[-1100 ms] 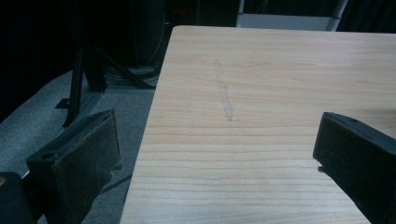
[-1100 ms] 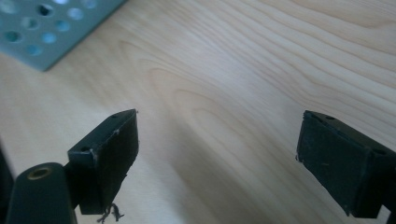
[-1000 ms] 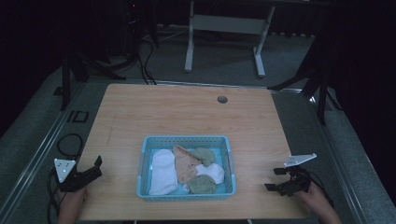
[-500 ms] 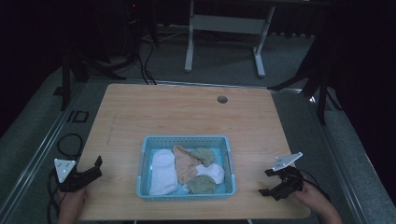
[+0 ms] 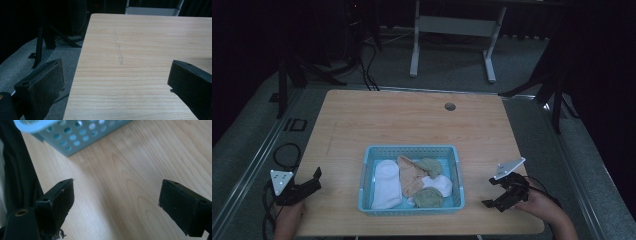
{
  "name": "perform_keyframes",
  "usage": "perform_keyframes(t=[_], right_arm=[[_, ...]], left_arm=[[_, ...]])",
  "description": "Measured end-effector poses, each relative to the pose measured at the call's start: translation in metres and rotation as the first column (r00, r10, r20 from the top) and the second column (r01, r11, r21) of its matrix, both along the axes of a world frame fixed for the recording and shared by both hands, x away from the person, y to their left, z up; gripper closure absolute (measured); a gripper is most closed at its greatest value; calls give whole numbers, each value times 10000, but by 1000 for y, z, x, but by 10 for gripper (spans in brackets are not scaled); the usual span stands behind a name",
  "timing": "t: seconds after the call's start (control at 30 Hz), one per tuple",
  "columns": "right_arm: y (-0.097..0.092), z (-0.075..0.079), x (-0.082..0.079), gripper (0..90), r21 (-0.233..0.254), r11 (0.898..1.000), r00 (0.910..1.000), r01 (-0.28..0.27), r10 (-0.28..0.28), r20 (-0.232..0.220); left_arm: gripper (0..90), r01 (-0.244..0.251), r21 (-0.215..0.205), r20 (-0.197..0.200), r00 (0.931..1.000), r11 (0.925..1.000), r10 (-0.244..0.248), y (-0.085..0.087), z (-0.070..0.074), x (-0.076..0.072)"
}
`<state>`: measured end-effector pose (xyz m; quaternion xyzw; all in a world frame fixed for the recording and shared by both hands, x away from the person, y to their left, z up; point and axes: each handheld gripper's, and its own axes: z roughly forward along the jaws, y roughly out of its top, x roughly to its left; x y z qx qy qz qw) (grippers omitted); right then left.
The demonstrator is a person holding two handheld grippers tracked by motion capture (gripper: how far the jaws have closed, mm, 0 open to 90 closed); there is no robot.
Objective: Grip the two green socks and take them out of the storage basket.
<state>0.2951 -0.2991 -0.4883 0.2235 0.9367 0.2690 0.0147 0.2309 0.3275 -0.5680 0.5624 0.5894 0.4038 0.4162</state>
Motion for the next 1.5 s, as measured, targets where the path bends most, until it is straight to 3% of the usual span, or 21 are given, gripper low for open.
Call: perform_keyframes(t=[0.57, 0.9, 1.27, 1.4, 1.5], right_arm=[[32, 46, 4, 134, -121, 9945, 9932, -1036, 1041, 521], [58, 67, 10, 130, 459, 9907, 9900, -1277, 1245, 665], [95, 66, 13, 131, 196, 9816, 9805, -1897, 1884, 554], [104, 63, 16, 127, 419, 9824, 9831, -1820, 1810, 276], [115, 59, 17, 128, 298, 9801, 9802, -1961, 1951, 339]], left_arm=[[4, 37, 10, -30, 10000, 10000, -37, 0, 0, 0], [3, 43, 1, -19, 10000, 10000, -43, 0, 0, 0], [3, 76, -17, -24, 10000, 10000, -76, 0, 0, 0], [4, 64, -34, -12, 10000, 10000, -64, 0, 0, 0], [4, 64, -41, -9, 10000, 10000, -64, 0, 0, 0]])
